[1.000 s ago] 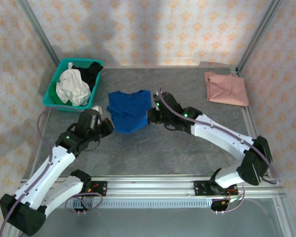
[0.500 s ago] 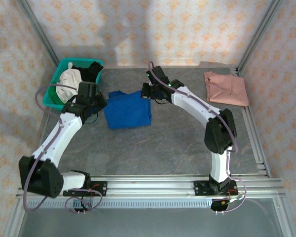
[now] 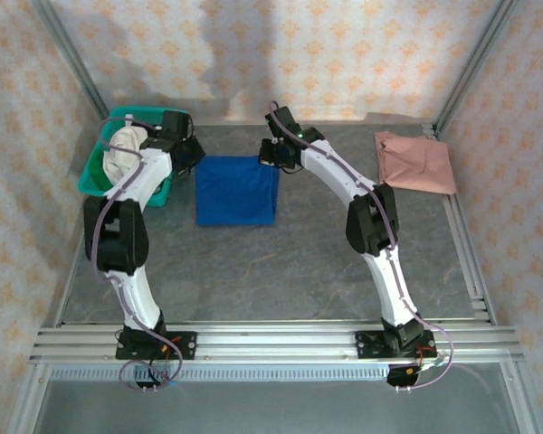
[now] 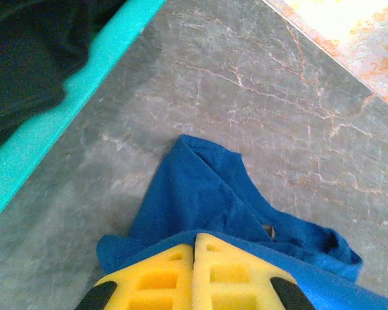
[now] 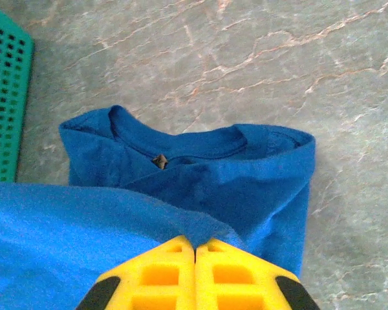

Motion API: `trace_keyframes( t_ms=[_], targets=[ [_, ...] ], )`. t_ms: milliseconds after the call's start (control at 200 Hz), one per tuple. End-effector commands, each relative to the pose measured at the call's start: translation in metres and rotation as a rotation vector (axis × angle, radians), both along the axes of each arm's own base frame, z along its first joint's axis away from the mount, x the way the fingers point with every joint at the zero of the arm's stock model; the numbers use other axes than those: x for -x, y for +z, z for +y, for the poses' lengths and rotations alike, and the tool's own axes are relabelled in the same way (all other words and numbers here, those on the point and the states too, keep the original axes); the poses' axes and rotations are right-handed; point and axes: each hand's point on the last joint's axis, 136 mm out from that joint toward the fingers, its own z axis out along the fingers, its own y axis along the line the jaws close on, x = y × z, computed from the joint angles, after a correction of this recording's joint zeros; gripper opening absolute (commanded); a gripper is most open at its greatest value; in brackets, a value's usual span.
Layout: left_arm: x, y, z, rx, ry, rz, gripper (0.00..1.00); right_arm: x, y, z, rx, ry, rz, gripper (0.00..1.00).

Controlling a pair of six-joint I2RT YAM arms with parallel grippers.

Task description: Fold and stack the t-shirts

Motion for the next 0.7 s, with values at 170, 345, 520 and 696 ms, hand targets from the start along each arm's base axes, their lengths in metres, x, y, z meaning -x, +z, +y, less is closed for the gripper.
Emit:
trace_keyframes(
  t_ms=[170,345,520,696],
  targets=[
    [-0.033,-0.029,0.009,-0.057,-0.066,0.134,0.18,-0.034,-0.045,-0.036,0.149,-0.074,0.048,0.03],
    [-0.035,-0.007,0.009,-0.082,-0.086,0.104,0.32,-0.036,-0.051,-0.060,0.247,-0.108,0.049,0.06],
    [-0.026,-0.007,-0.016,-0.108,-0.164,0.086,0.41,-0.039,-0.059,-0.071,0.285,-0.121,0.049,0.28],
    [-0.034,-0.048,-0.073,-0.093,-0.328,0.147,0.37,-0.038,-0.053,-0.070,0.272,-0.106,0.031,0.30]
  ],
)
